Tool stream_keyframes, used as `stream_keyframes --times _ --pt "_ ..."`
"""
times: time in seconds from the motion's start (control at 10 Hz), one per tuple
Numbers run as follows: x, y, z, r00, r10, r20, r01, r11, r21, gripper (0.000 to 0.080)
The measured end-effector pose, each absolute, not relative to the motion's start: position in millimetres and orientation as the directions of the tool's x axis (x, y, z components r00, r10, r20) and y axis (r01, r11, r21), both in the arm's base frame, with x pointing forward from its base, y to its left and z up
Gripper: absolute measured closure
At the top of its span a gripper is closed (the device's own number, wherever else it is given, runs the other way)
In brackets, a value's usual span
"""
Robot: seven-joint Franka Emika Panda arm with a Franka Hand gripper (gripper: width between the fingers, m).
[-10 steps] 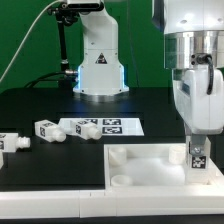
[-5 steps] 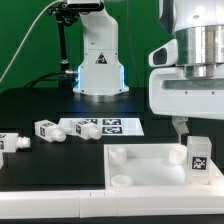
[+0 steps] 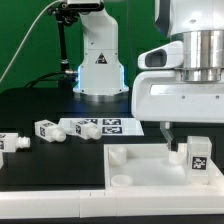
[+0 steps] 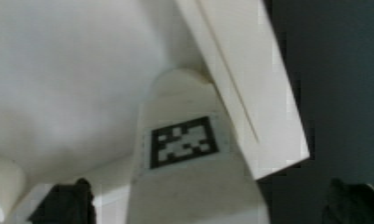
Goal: Assemble one leg
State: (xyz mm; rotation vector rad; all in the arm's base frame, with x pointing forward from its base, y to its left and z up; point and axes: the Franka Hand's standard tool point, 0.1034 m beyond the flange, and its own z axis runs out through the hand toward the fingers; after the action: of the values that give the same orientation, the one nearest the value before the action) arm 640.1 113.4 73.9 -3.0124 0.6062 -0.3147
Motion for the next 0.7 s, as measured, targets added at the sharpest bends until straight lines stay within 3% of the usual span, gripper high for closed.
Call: stream_keyframes --times 0.1,0.2,0.4,0.7 --pt "640.3 113.8 74.2 0.904 -0.384 0.19 -0.373 -0.923 -0.089 0.0273" --pt "640.3 113.7 74.1 0.898 -0.399 0.188 -0.388 -0.917 -0.092 0.0273" --pt "639.9 111.5 73.6 0.871 -0.457 0.181 -0.445 -0.89 -0.102 0.0513" --pt "638.6 109.4 73.9 0.658 -0.743 0.121 -0.731 -0.669 -0.136 0.0512"
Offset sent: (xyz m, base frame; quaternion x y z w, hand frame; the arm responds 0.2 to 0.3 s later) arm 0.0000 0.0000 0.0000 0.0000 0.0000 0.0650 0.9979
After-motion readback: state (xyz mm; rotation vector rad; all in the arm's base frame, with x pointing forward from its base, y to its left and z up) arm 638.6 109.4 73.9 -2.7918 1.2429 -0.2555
